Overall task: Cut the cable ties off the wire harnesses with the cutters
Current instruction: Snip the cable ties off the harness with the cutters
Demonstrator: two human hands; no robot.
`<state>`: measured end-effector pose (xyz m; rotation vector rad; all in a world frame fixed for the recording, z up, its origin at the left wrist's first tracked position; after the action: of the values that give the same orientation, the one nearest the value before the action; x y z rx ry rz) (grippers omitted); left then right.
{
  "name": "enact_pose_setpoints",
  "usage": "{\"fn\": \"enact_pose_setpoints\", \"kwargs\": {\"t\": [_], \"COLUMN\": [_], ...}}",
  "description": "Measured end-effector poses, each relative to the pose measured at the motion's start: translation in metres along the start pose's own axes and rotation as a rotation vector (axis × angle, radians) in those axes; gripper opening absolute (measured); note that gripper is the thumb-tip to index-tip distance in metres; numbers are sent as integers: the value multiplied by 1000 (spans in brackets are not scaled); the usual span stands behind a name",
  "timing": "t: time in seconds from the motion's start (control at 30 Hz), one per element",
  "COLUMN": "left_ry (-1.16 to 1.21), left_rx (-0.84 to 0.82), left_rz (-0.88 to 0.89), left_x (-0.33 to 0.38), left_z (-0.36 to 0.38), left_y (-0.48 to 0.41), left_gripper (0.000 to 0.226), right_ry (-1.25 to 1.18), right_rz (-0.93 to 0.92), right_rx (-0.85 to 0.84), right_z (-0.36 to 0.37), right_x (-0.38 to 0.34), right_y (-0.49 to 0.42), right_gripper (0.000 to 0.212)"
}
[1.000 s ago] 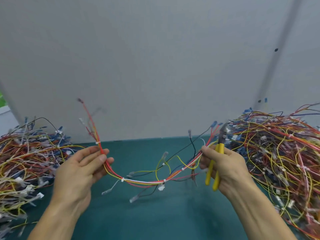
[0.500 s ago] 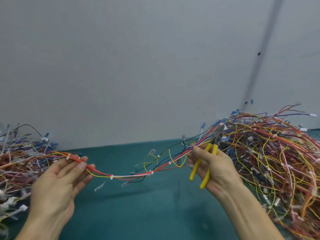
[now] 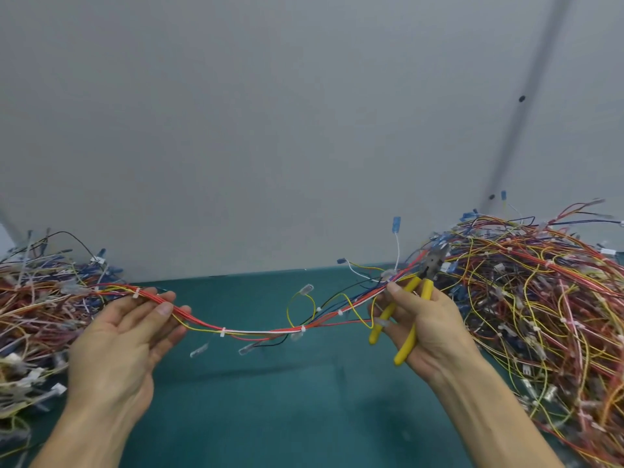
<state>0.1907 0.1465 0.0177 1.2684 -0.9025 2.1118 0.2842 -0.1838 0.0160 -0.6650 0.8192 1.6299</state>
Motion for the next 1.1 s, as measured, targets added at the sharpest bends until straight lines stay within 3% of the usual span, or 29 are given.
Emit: {"fn": "enact_pose_setpoints", "kwargs": {"t": [0.33,0.67,0.93,1.1], "left_ry": [102,52,26,-99], "left_rx": [61,55,83,30], "left_rz": [-51,-110,-166,-273], "left_x": [0,-4,-10,-27], "left_z": [5,13,14,10], "left_y": [5,14,17,20], "left_gripper": [20,20,11,9], "right_ry": [-133,-103,-14,100], "right_rz": [107,136,-24,-168], "right_rx": [138,86,87,150], "right_z": [-11,-2,2,1], "right_x": [8,6,-3,-14], "right_y": [-8,2,10,20], "right_gripper": [17,24,30,20]}}
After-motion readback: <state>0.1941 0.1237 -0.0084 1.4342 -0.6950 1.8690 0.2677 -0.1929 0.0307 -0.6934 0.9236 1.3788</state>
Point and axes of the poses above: each hand's wrist, its own y-axis away from the middle knuckle, its own z-axis out of the palm, x = y × z, the point moved 6 cm from there along -y, towards the middle knuckle, and after that the axes turned 7 degrees about z, right-handed, at the moved point
